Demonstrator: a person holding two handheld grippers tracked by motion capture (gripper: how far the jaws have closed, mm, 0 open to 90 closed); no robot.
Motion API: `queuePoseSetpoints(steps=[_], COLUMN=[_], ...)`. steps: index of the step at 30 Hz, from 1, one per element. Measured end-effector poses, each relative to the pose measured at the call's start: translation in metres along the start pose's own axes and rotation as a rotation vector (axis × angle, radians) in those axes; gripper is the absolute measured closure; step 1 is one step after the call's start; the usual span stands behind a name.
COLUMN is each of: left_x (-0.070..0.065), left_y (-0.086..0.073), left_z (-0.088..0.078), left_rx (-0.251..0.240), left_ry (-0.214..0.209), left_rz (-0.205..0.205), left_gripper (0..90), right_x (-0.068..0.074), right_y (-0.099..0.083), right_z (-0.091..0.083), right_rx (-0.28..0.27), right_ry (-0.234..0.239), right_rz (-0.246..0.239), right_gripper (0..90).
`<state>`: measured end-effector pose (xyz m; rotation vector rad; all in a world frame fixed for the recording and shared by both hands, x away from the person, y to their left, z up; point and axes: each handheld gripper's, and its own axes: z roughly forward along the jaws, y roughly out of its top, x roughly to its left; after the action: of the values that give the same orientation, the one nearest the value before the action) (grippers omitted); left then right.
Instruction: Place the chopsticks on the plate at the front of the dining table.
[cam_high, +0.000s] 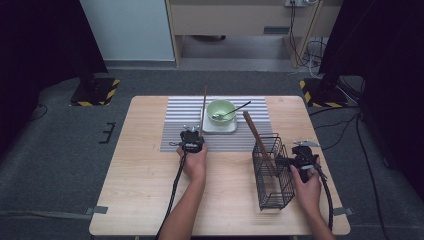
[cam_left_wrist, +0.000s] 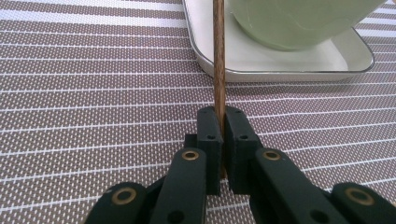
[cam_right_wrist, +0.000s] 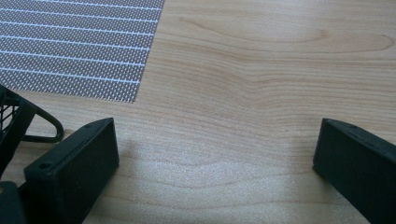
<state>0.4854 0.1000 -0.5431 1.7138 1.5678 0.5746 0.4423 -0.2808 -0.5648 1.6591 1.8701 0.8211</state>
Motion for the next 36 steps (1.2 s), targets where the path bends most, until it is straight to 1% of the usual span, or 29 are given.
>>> queuePoseSetpoints(steps=[22,29,36], left_x=[-0.0008,0.0006,-0.0008], left_y=[-0.0008,-0.0008,-0.0011], left_z=[0.0006,0.0017,0.0015], left_rx=[0.01,0.021,0.02], left_ry=[0.001,-0.006,-0.003], left_rz=[0.005,-0.009,0.001], left_gripper=[85.5,85.2,85.4], right_x=[0.0002,0.0,0.0], right_y=[0.0001,0.0,0.0], right_z=[0.0,0.0,0.0], right_rx=[0.001,0.0,0.0], right_ry=[0.0,0.0,0.0], right_rz=[0.002,0.0,0.0], right_gripper=[0.4,0.4,0.4])
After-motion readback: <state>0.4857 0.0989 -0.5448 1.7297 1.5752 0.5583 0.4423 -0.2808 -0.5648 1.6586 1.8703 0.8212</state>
